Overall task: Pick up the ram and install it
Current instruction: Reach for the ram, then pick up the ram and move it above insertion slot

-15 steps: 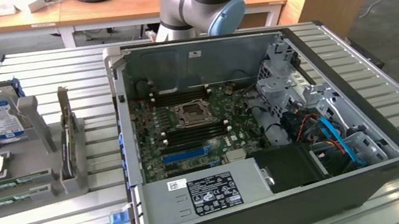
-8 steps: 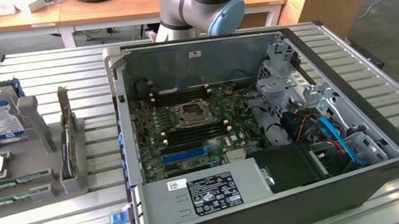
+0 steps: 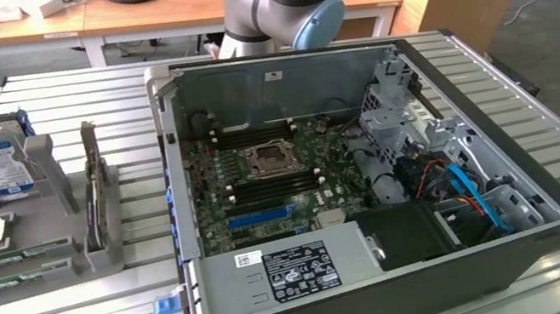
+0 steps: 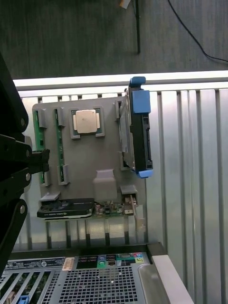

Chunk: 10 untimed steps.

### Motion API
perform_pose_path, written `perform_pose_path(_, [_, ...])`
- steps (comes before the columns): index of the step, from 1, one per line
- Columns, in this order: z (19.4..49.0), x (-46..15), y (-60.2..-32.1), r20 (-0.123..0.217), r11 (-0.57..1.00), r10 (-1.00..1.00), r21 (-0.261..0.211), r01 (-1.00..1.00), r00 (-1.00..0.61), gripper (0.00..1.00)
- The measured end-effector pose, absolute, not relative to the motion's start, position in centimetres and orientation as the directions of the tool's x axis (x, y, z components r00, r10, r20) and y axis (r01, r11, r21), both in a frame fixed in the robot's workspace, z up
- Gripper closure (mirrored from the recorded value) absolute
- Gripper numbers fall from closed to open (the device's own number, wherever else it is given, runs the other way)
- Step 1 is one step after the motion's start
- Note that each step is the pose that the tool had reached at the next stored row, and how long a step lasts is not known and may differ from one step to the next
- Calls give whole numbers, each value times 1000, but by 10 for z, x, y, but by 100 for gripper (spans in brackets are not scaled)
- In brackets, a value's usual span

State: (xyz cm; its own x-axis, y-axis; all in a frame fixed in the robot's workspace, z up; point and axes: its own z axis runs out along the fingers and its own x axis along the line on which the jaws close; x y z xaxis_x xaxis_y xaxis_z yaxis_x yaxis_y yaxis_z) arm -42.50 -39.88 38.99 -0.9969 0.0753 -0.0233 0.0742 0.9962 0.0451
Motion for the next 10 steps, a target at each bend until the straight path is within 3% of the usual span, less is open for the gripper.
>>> perform_pose_path(10, [390,-425,-400,-23,996,75,45,74,-997,89])
